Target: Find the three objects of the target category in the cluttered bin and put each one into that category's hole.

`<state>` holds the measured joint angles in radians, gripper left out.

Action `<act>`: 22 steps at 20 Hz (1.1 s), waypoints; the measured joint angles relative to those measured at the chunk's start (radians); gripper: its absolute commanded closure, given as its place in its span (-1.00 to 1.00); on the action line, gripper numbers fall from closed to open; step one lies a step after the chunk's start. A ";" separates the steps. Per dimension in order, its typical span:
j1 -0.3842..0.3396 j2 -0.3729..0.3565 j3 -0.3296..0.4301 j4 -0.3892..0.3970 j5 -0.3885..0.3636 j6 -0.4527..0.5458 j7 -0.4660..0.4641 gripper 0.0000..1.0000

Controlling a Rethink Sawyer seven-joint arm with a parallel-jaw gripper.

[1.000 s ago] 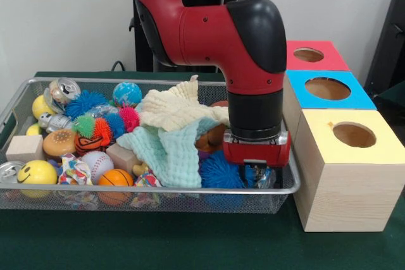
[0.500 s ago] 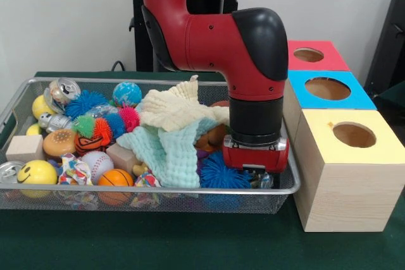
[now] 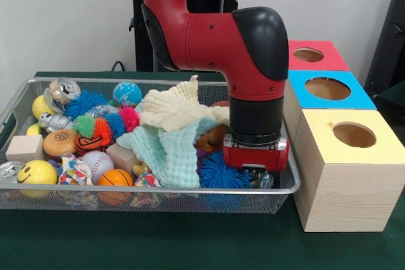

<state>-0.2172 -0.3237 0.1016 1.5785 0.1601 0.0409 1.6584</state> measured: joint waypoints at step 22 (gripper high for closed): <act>-0.044 0.020 0.034 -0.085 -0.002 0.202 0.000 -1.00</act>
<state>-0.2612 -0.3038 0.1355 1.4932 0.1585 0.2433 1.6584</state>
